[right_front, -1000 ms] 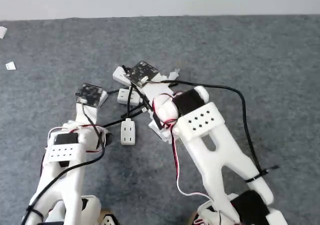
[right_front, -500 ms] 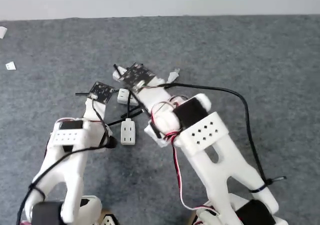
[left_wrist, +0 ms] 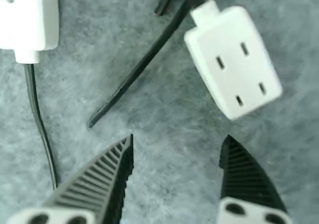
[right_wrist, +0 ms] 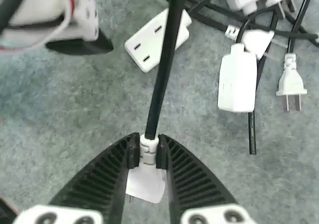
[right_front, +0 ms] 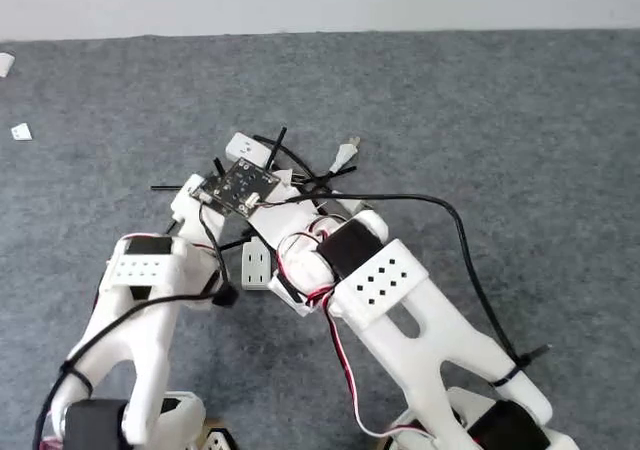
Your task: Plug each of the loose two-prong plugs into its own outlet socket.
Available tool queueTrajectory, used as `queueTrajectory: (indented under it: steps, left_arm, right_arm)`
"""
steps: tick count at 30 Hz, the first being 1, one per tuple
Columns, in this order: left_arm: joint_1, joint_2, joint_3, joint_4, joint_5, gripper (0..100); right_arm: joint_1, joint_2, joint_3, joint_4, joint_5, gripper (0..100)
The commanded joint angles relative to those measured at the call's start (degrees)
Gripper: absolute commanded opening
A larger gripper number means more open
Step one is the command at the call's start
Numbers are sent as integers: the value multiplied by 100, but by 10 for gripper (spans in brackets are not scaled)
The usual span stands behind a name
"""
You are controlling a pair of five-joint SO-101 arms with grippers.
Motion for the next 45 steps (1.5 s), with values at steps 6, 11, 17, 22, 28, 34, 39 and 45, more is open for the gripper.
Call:
queueTrajectory:
  steps: [6,11,17,22,28,34,39,45]
  left_arm:
    - [290,-1116,655,-97,-369,265]
    - [492,-1776,1130,-79,-598,265]
    - [510,-2224,1385,-105,-624,265]
    - [510,-2233,1393,-105,-624,265]
    - [44,-2251,1393,-527,-132,261]
    - [-738,-2259,1270,-1442,1442,261]
    - [-1292,-2259,998,-1486,2541,261]
    - [-1565,-2259,971,-1811,3103,261]
  right_arm:
    - [-31,-154,-44,-303,-79,9]
    - [-31,189,-88,-409,-70,9]
    - [-31,681,-448,-312,-79,9]
    - [-31,769,-527,-356,-70,9]
    - [101,752,-519,-787,-229,9]
    - [409,840,-246,-2176,-844,9]
    - [444,910,580,-4031,-1363,9]
    - [347,936,1169,-5437,-2004,9]
